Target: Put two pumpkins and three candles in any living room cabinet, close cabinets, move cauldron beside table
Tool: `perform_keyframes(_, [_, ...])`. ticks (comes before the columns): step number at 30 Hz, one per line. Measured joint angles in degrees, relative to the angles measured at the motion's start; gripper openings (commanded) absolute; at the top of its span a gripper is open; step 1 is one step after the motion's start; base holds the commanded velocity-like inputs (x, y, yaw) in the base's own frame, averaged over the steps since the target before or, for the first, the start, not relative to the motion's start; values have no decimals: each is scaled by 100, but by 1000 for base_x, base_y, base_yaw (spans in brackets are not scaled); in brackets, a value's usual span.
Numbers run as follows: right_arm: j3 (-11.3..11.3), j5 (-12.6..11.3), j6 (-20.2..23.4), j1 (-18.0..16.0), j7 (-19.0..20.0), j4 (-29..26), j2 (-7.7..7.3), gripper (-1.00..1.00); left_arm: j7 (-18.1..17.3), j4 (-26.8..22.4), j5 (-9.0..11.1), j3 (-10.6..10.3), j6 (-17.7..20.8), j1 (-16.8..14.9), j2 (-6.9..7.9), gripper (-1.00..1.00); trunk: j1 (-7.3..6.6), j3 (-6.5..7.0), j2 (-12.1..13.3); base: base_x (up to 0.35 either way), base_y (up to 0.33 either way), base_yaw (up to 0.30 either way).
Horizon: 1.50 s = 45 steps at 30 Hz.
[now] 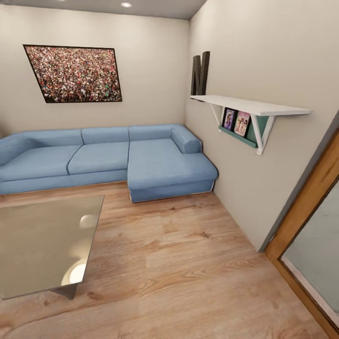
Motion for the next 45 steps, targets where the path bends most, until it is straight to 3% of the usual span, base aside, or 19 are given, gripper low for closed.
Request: perform_keyframes(45, [0,16,0,0,0,0,5,100,0,2,9,2,-14,0,-4,100,0,-114,0,-14,0,276])
